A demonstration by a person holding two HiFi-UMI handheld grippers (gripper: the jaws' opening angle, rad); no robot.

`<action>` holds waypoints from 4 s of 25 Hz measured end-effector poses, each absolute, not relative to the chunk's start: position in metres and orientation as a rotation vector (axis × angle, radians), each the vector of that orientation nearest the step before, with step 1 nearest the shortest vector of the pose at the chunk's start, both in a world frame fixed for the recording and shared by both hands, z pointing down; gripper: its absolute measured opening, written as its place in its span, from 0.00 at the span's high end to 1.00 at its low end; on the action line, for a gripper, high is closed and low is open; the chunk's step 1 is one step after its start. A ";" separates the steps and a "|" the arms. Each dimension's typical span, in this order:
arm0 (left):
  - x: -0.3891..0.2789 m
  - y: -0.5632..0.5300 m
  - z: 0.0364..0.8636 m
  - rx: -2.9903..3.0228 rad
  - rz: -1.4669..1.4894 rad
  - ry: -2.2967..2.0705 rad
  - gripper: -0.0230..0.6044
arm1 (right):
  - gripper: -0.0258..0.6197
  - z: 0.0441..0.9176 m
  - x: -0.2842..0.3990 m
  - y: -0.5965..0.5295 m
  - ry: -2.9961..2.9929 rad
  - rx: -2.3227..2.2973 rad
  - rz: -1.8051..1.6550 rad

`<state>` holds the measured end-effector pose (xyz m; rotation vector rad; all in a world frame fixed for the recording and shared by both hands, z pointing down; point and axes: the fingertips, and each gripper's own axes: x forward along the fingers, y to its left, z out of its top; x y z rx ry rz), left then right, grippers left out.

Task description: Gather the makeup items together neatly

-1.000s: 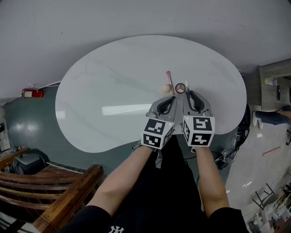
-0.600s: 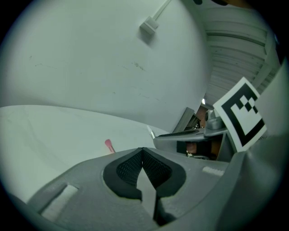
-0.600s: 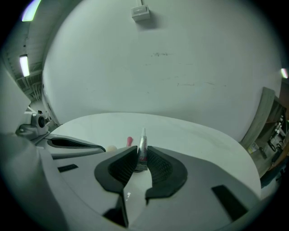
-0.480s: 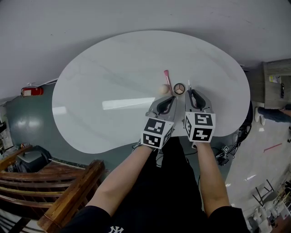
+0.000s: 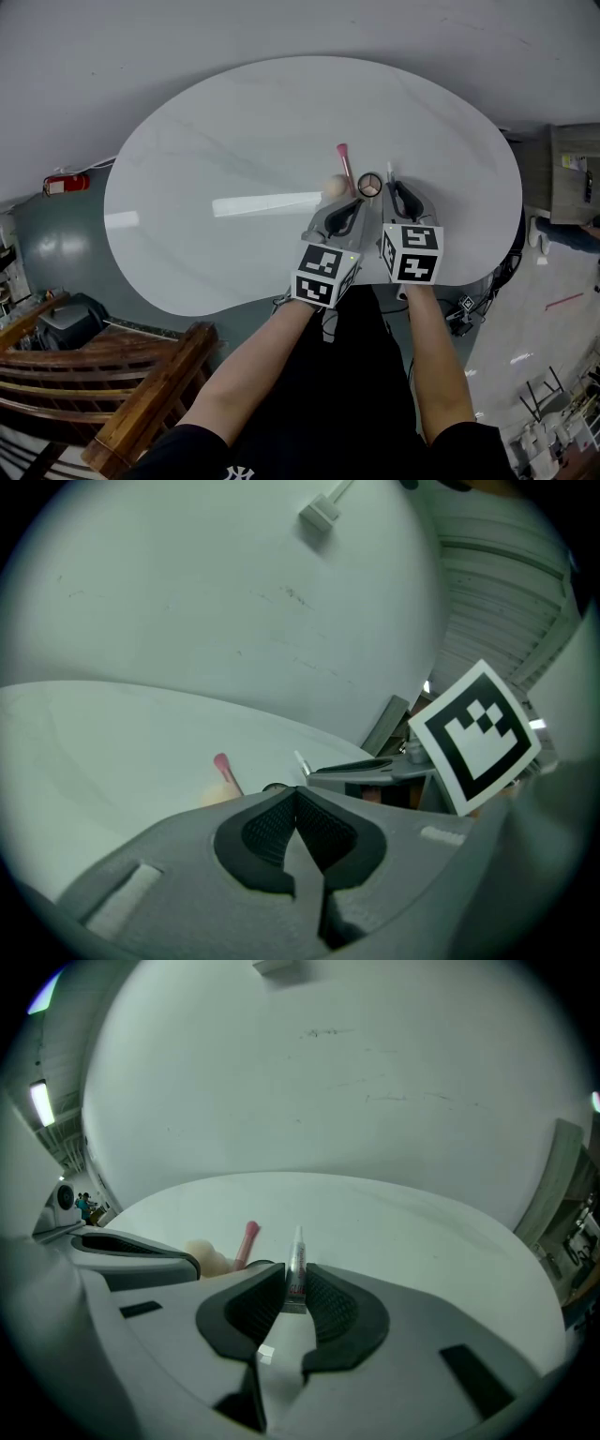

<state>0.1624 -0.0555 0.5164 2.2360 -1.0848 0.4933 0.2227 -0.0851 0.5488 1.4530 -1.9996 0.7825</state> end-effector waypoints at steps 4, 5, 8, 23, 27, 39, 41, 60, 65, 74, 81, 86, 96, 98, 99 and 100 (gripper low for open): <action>0.165 -0.057 0.521 2.226 0.497 -1.083 0.95 | 0.84 0.559 0.223 -0.087 -1.997 1.425 0.792; 0.166 -0.057 0.521 2.224 0.499 -1.084 0.95 | 0.84 0.561 0.224 -0.088 -1.998 1.418 0.792; 0.167 -0.058 0.523 2.217 0.502 -1.087 0.95 | 0.84 0.565 0.223 -0.089 -2.002 1.397 0.794; 0.168 -0.064 0.529 2.199 0.510 -1.094 0.95 | 0.84 0.575 0.223 -0.096 -2.007 1.349 0.852; 0.168 -0.064 0.529 2.198 0.510 -1.095 0.95 | 0.84 0.573 0.221 -0.095 -2.020 1.340 0.859; 0.173 -0.066 0.528 2.208 0.512 -1.087 0.95 | 0.84 0.565 0.226 -0.097 -2.038 1.352 0.865; 0.174 -0.066 0.526 2.214 0.513 -1.087 0.95 | 0.87 0.559 0.230 -0.097 -2.043 1.376 0.858; 0.128 -0.022 0.430 2.316 0.370 -1.113 0.95 | 0.94 0.447 0.187 -0.037 -2.196 1.503 0.726; 0.111 -0.011 0.399 2.362 0.325 -1.117 0.95 | 0.94 0.412 0.171 -0.027 -2.235 1.542 0.662; 0.094 0.016 0.346 2.455 0.282 -1.099 0.95 | 0.94 0.353 0.151 0.000 -2.292 1.595 0.586; 0.084 0.030 0.309 2.519 0.238 -1.075 0.95 | 0.94 0.315 0.135 0.016 -2.319 1.625 0.519; 0.080 0.042 0.279 2.566 0.192 -1.059 0.95 | 0.94 0.287 0.129 0.027 -2.351 1.638 0.467; 0.066 0.064 0.246 2.620 0.156 -1.063 0.95 | 0.94 0.250 0.112 0.050 -2.397 1.655 0.388; 0.063 0.070 0.242 2.623 0.151 -1.067 0.95 | 0.94 0.246 0.109 0.055 -2.403 1.655 0.378; 0.061 0.072 0.239 2.624 0.145 -1.069 0.95 | 0.94 0.244 0.108 0.058 -2.406 1.656 0.372; 0.060 0.074 0.237 2.624 0.138 -1.071 0.95 | 0.94 0.241 0.108 0.061 -2.409 1.656 0.365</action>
